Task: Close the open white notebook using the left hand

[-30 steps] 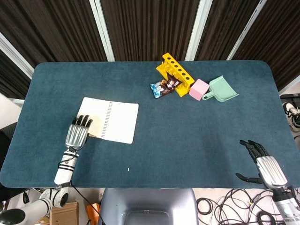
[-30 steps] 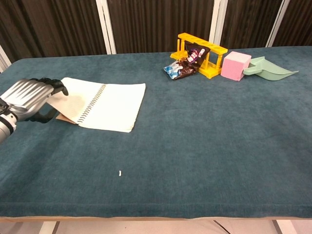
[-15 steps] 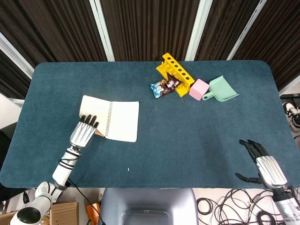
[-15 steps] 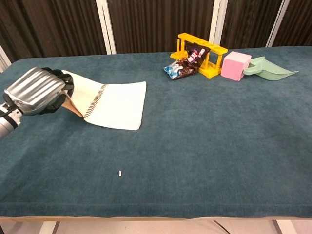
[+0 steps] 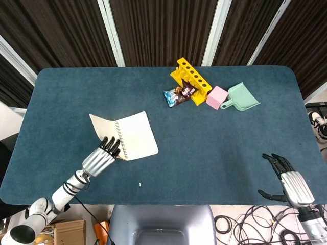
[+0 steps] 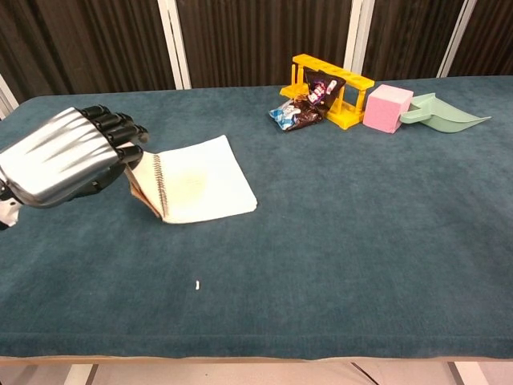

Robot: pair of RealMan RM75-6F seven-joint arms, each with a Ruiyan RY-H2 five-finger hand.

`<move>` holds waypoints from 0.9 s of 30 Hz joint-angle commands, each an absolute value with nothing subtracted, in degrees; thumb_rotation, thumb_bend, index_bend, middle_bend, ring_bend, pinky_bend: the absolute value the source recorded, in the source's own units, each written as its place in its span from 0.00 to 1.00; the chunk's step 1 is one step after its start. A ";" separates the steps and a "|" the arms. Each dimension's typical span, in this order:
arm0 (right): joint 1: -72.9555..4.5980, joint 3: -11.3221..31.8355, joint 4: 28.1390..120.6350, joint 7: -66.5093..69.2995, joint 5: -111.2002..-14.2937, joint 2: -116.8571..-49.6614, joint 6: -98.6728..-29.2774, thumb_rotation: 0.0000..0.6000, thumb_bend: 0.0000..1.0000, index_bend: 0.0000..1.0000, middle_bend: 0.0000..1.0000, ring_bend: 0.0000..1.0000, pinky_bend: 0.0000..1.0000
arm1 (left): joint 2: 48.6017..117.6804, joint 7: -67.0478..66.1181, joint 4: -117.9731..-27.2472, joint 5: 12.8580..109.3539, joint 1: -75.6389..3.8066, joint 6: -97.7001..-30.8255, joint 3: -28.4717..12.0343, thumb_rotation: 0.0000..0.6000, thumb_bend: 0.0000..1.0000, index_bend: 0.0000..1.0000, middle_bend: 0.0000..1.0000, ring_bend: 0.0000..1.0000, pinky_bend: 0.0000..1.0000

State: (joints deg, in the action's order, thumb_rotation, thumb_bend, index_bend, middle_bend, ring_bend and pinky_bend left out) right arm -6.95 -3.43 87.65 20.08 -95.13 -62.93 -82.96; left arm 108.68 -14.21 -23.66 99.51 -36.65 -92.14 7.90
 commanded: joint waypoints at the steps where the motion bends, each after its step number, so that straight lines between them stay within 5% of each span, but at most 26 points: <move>1: -6.92 -3.38 87.62 20.08 -95.03 -63.00 -82.97 1.00 0.00 0.07 0.13 0.03 0.09 | 106.06 -19.23 -28.62 103.15 -39.28 -92.89 9.71 1.00 0.64 0.57 0.35 0.30 0.43; 12: -7.20 -3.11 87.41 20.56 -94.71 -62.89 -82.54 1.00 0.00 0.07 0.13 0.03 0.08 | 105.26 -25.26 -36.99 103.23 -47.55 -78.75 7.11 1.00 0.63 0.54 0.34 0.30 0.42; 19: -7.10 -3.11 87.52 20.50 -94.88 -63.03 -82.82 1.00 0.00 0.07 0.13 0.03 0.08 | 111.13 -24.56 -32.86 99.31 -49.21 -75.01 2.25 1.00 0.56 0.37 0.26 0.24 0.39; 27: -7.06 -2.91 87.87 20.33 -94.81 -62.95 -83.05 1.00 0.00 0.07 0.13 0.03 0.08 | 119.99 -19.06 -25.23 93.85 -51.31 -70.86 -3.08 1.00 0.54 0.31 0.23 0.23 0.38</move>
State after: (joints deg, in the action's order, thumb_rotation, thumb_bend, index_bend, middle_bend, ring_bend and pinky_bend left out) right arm -7.06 -2.91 87.87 20.33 -94.81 -62.95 -83.05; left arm 117.70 -20.67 -27.45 95.37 -50.38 -72.28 -1.60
